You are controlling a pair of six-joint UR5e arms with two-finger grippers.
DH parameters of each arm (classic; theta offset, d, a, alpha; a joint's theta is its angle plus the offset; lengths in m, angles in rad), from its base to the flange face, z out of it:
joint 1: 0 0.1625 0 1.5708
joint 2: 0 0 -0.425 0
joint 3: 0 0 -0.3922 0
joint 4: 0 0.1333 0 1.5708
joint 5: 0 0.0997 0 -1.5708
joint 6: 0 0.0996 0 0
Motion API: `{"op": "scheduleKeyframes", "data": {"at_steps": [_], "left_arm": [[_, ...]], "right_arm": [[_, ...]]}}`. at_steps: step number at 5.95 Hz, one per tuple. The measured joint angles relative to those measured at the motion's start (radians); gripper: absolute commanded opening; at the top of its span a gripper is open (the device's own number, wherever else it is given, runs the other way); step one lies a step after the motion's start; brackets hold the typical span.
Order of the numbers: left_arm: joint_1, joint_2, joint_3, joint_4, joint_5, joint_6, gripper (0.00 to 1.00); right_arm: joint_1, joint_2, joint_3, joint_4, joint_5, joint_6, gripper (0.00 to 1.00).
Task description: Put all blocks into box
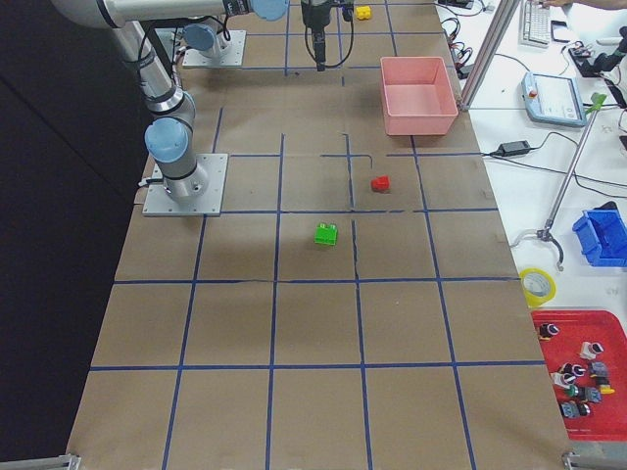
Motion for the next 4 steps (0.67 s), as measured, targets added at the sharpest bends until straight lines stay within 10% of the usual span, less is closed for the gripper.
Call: {"op": "scheduleKeyframes", "data": {"at_steps": [4], "left_arm": [[-0.001, 0.001, 0.001, 0.0, 0.006, -0.006, 1.0]], "right_arm": [[0.0, 0.001, 0.002, 0.015, 0.0, 0.0, 1.0]]}}
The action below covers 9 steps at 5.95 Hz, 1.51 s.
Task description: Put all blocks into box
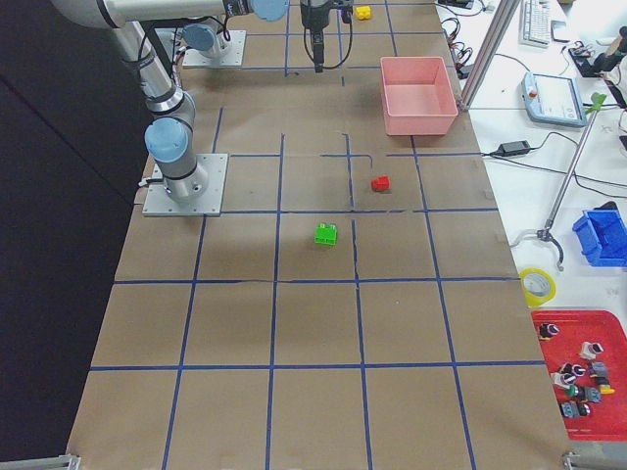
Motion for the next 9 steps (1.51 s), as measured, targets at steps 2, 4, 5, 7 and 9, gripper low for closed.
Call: {"op": "scheduleKeyframes", "data": {"at_steps": [2, 4, 5, 7, 9], "left_arm": [[-0.001, -0.003, -0.001, 0.0, 0.0, -0.001, 1.0], [-0.002, -0.001, 0.005, -0.008, 0.003, -0.003, 1.0], [-0.003, 0.005, 0.004, -0.012, 0.004, -0.003, 1.0], [0.017, 0.006, -0.001, -0.012, 0.005, 0.017, 1.0], [0.197, 0.001, -0.002, -0.012, -0.006, 0.207, 1.0]], "right_arm": [[0.0, 0.0, 0.002, 0.003, 0.001, 0.0, 1.0], [0.0, -0.001, 0.018, 0.001, 0.002, 0.003, 1.0], [0.0, -0.001, 0.029, -0.005, 0.005, 0.004, 1.0], [-0.034, -0.003, 0.045, -0.018, 0.005, -0.069, 1.0], [-0.214, -0.031, 0.053, -0.006, 0.005, -0.305, 1.0]]}}
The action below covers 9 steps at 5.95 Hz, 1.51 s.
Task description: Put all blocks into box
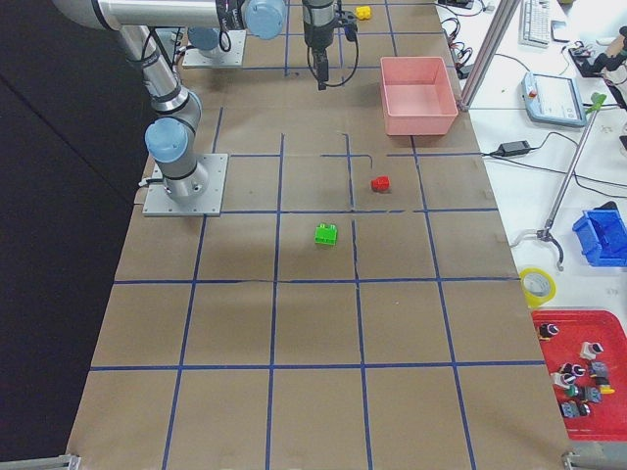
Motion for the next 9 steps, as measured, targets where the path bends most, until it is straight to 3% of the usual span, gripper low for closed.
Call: {"op": "scheduleKeyframes", "data": {"at_steps": [2, 4, 6, 7, 9], "left_arm": [[0.22, -0.006, -0.003, -0.002, 0.001, 0.371, 1.0], [0.364, -0.003, -0.03, -0.004, 0.006, 0.775, 1.0], [0.494, -0.003, -0.113, 0.003, -0.005, 1.081, 1.0], [0.525, -0.01, -0.167, 0.029, -0.009, 1.142, 1.0], [0.538, -0.032, -0.329, 0.228, -0.041, 1.103, 1.0]], "right_arm": [[-0.275, -0.009, 0.031, -0.018, 0.02, -0.283, 1.0], [-0.457, 0.025, 0.094, -0.129, 0.083, -0.368, 1.0], [-0.492, 0.133, 0.152, -0.318, 0.12, -0.391, 0.99], [-0.496, 0.204, 0.174, -0.376, 0.135, -0.395, 0.99], [-0.524, 0.308, 0.238, -0.522, 0.129, -0.398, 0.99]]}}
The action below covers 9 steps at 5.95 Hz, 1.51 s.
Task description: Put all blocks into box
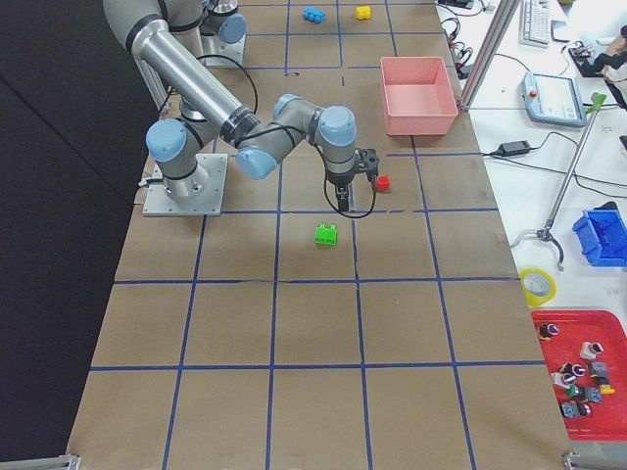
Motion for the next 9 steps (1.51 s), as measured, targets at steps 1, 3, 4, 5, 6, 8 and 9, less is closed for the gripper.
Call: {"op": "scheduleKeyframes", "data": {"at_steps": [1, 3, 4, 5, 6, 8, 9], "left_arm": [[0.0, -0.031, -0.073, 0.132, -0.007, -0.027, 1.0], [-0.002, -0.134, -0.122, 0.302, -0.009, -0.063, 1.0], [-0.002, -0.185, -0.126, 0.351, -0.009, -0.066, 1.0], [-0.003, -0.221, -0.129, 0.374, -0.009, -0.067, 0.99], [-0.004, -0.24, -0.141, 0.385, -0.01, -0.065, 0.99], [-0.003, -0.255, -0.193, 0.455, -0.009, -0.06, 0.99], [-0.002, -0.269, -0.203, 0.486, -0.007, -0.047, 0.99]], "right_arm": [[-0.015, 0.033, 0.023, -0.04, -0.024, 0.002, 0.98], [-0.03, 0.071, 0.04, -0.104, -0.105, 0.023, 0.96], [-0.035, 0.083, 0.058, -0.148, -0.129, 0.042, 0.96], [-0.036, 0.09, 0.08, -0.192, -0.139, 0.055, 0.96], [-0.036, 0.093, 0.102, -0.224, -0.141, 0.064, 0.96], [-0.033, 0.099, 0.135, -0.265, -0.142, 0.076, 0.96], [-0.028, 0.109, 0.146, -0.285, -0.142, 0.081, 0.96]]}}
